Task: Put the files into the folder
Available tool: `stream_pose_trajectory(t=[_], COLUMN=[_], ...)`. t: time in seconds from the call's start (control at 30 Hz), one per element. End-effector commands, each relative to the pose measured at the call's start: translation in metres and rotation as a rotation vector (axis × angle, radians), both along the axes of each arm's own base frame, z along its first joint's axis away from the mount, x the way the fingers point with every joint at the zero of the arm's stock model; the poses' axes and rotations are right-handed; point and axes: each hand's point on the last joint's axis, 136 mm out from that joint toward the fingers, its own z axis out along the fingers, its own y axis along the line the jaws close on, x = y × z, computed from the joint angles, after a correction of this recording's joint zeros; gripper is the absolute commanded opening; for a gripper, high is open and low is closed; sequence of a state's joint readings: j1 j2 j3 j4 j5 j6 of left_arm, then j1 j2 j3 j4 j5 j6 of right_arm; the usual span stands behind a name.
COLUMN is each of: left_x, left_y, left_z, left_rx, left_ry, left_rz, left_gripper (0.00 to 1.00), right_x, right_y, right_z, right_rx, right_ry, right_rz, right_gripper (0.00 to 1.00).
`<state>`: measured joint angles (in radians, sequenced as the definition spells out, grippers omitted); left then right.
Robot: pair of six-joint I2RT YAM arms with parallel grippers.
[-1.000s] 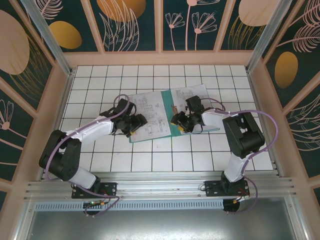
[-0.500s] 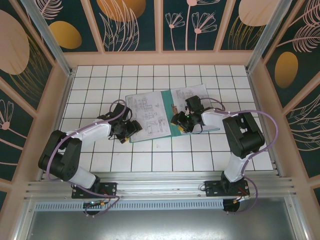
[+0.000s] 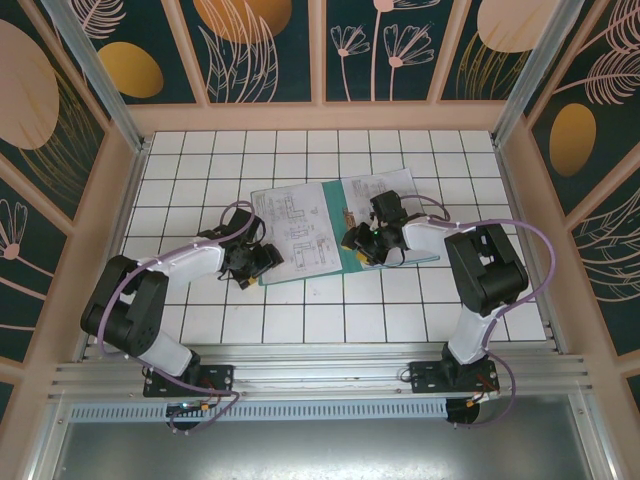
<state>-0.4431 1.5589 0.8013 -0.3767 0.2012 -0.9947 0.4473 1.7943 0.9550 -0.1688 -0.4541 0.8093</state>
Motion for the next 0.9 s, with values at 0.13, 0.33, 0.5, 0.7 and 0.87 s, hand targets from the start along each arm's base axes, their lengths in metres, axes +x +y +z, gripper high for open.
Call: stream_pose_trajectory(t=[0.13, 0.33, 0.5, 0.7, 0.87], left_x=[-0.009, -0.003, 0.007, 0.009, 0.015], left_y=[-0.008, -0.028, -0.042, -0.039, -0.039], left_z=[-0.01, 0.0, 0.016, 0.027, 0.047], left_rx=[-0.058, -0.168, -0.256, -0.236, -0.239], left_ry=[0.046, 0.015, -0.032, -0.052, -0.095], left_rz=[-0.024, -0.04, -0.048, -0.044, -0.038], left_gripper=[0.75, 0.74, 0.74, 0.72, 0.72], right_x=[-0.03, -0.028, -0.029, -0.031, -0.032], right_y=[-0.018, -0.017, -0.016, -0.017, -0.018], right_z=[-0.045, -0.044, -0.045, -0.046, -0.047], right_rx=[-0.128, -0.125, -0.125, -0.129, -0.136], right_ry=[0.134, 0.133, 0.136, 0.14, 0.144], right_rz=[0.003, 0.004, 0.005, 0.008, 0.013], right_gripper=[0.52, 0.52, 0.52, 0.52, 0.52])
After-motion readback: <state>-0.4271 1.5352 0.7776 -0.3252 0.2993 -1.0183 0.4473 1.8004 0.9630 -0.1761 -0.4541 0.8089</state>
